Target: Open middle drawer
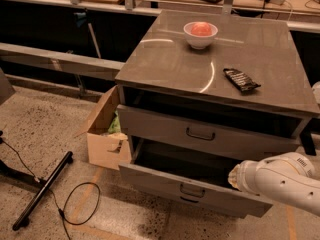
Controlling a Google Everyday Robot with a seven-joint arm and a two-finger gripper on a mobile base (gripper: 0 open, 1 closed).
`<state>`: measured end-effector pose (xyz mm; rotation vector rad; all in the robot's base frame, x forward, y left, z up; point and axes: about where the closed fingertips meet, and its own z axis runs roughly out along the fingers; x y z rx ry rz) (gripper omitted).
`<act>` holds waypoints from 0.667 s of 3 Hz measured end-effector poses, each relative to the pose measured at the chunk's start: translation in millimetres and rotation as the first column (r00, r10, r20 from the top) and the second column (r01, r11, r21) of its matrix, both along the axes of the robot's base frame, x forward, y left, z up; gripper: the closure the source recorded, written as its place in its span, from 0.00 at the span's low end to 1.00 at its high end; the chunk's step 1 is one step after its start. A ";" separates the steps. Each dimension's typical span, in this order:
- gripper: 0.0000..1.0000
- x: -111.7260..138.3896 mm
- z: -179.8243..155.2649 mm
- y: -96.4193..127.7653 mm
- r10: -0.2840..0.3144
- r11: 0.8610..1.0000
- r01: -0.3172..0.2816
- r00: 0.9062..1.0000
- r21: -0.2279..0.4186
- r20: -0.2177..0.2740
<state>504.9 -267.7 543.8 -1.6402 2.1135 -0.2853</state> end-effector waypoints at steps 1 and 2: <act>1.00 14.0 0.3 -4.1 -0.027 1.000 0.027 0.999 0.000 0.038; 1.00 22.6 -11.6 -7.4 -0.059 0.998 0.059 0.997 0.004 0.044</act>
Offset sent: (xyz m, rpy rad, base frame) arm 0.0290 0.0059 -0.0438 -0.0027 -0.0580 -0.1081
